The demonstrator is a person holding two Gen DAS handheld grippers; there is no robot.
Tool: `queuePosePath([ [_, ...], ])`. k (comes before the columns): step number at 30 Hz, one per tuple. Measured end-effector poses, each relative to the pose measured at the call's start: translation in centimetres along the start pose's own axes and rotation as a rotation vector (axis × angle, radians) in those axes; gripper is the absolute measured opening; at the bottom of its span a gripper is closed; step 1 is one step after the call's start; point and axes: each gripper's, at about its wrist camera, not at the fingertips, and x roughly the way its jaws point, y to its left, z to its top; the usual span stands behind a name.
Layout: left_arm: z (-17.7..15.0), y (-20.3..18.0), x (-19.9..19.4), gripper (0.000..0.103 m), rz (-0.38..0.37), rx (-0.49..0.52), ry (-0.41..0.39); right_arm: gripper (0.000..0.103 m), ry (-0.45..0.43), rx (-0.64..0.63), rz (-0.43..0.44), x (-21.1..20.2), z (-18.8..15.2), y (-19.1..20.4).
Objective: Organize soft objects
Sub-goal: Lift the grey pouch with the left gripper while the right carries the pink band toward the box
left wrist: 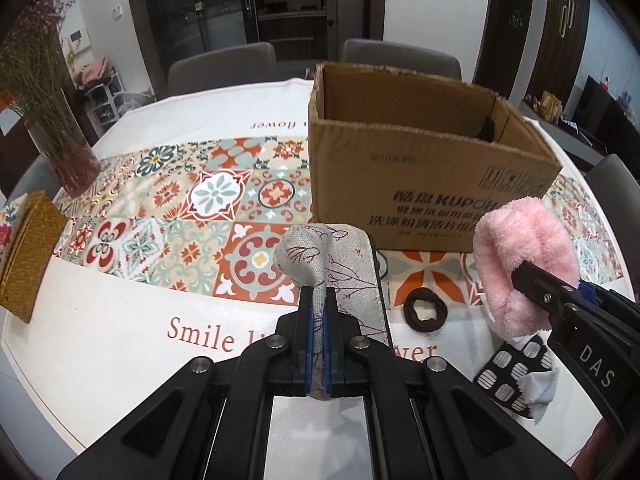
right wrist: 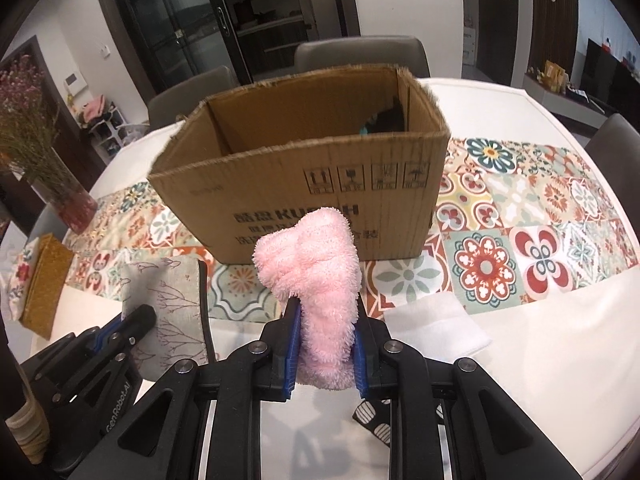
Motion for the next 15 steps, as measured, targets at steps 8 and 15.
queuePosePath([
  [8,0.7,-0.2,-2.9,0.005,-0.001,-0.001,-0.047,0.023,-0.054,-0.003,0.013,-2.6,0.7,0.0],
  [15,1.7,-0.4,-4.8,0.005,-0.003,0.0,-0.085,0.023,-0.088,-0.005,0.02,-4.5,1.6,0.1],
])
